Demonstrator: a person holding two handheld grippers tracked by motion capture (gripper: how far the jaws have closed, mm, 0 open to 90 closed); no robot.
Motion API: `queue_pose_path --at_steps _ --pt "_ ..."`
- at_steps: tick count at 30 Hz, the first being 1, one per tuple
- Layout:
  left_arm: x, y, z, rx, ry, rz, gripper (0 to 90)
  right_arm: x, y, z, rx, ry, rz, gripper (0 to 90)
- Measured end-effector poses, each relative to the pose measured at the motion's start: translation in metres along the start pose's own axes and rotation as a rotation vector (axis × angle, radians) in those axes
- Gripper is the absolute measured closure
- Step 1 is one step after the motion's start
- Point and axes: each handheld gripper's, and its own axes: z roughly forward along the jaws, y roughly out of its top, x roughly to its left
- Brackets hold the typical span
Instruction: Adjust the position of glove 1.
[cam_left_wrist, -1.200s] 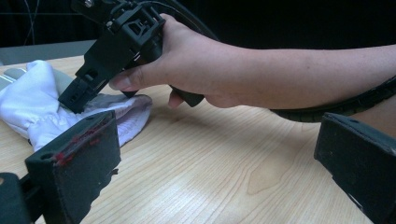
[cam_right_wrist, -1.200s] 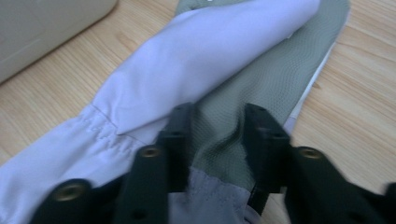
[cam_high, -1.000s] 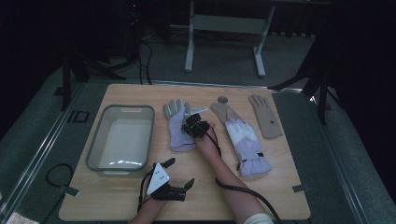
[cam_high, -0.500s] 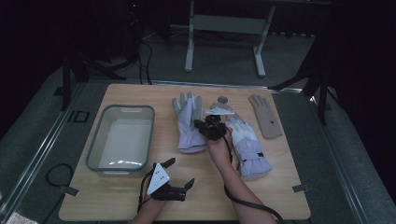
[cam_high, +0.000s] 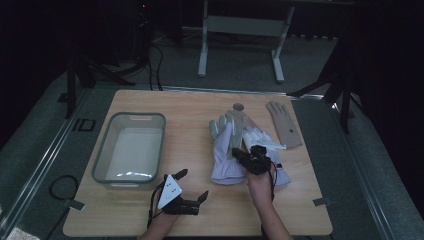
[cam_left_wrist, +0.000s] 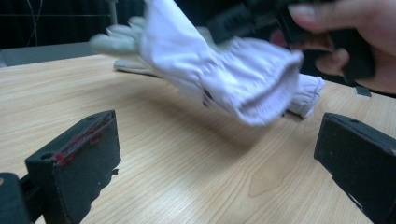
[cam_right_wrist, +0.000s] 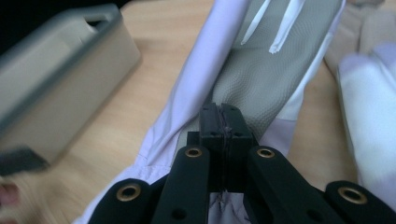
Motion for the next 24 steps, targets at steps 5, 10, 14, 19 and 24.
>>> queue_pose_path --at_steps 5,10,14,19,24 --pt "0.0 0.0 0.0 -0.003 0.001 -0.001 0.1 -0.005 -0.022 0.007 0.069 -0.017 -0.02 89.3" --pt "0.0 0.0 0.0 -0.001 0.001 -0.001 0.2 -0.01 -0.039 0.019 0.111 -0.029 0.009 89.0" --pt "0.0 0.0 0.0 -0.001 -0.001 -0.003 0.2 -0.01 -0.044 0.024 0.12 -0.057 -0.006 88.6" --pt "0.0 0.0 0.0 -0.001 -0.002 -0.002 0.1 -0.011 -0.045 0.026 0.122 -0.104 -0.049 88.6" --pt "0.0 0.0 0.0 -0.001 -0.002 -0.003 0.1 -0.014 -0.041 0.028 0.137 -0.099 -0.067 87.7"
